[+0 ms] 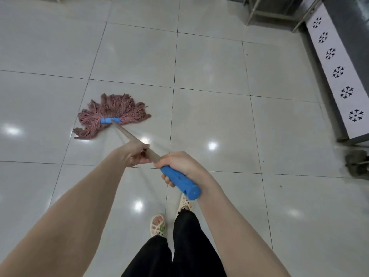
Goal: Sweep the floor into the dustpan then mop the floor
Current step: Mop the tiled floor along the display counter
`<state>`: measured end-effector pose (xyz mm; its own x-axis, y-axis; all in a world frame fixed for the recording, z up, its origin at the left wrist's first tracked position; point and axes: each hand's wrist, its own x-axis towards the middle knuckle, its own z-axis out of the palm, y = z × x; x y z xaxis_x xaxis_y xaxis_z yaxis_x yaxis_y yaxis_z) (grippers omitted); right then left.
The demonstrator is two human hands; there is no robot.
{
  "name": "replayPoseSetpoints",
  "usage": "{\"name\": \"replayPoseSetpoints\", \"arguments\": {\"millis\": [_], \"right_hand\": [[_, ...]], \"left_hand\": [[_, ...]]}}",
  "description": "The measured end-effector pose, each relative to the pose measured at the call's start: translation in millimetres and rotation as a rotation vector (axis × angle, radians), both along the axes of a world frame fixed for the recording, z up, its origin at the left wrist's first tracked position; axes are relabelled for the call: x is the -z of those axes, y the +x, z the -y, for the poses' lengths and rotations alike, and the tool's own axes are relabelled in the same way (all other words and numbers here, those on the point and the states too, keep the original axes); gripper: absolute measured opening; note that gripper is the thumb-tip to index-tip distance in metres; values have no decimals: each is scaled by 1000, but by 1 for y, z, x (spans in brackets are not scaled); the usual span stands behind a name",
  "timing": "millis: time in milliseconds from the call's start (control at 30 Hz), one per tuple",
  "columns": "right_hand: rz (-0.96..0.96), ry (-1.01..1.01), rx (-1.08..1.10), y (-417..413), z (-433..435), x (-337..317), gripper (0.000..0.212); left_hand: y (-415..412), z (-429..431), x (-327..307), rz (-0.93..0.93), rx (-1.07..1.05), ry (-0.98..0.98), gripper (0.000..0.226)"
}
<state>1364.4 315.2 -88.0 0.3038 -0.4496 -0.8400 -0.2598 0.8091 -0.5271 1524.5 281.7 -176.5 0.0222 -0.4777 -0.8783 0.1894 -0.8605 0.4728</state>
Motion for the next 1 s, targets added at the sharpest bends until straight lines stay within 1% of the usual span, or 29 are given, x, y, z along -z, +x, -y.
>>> {"name": "replayPoseSetpoints", "arguments": {"millis": [33,133,300,367,467,567,667,767,833,867,1000], "right_hand": [[-12,3,-10,-2,-5,-1,24],[-58,19,-30,-20,-11,-10,17],[-133,5,35,-85,-44,-26,16],[-147,-10,100,-116,-62,-29,22],[-173,-21,186,-172,-91,-37,22],[-227,-37,266,-233,-125,-46,29],[-260,-46,357,-288,-153,-56,30],[-262,-51,441,-329,-170,-61,23],[-240,-51,480,-345,-173,-62,13],[-229,-43,492,-351,-173,-61,12],[-245,-37,489,-369,-155,-57,30]], "left_hand": [[-2,-6,-1,2,5,-3,19],[-22,-13,-6,-9,20,-27,21],[-92,-32,-8,-79,89,-34,23],[-127,-40,-5,-116,120,-25,20],[-189,-55,-3,-150,184,-32,12],[-262,-76,-5,-170,266,-46,12],[-332,-93,-11,-213,358,-44,11],[-386,-101,-15,-227,410,-38,12],[-408,-102,-16,-226,435,-42,16],[-416,-100,-16,-221,438,-43,16],[-431,-83,-13,-226,420,-33,14]]}}
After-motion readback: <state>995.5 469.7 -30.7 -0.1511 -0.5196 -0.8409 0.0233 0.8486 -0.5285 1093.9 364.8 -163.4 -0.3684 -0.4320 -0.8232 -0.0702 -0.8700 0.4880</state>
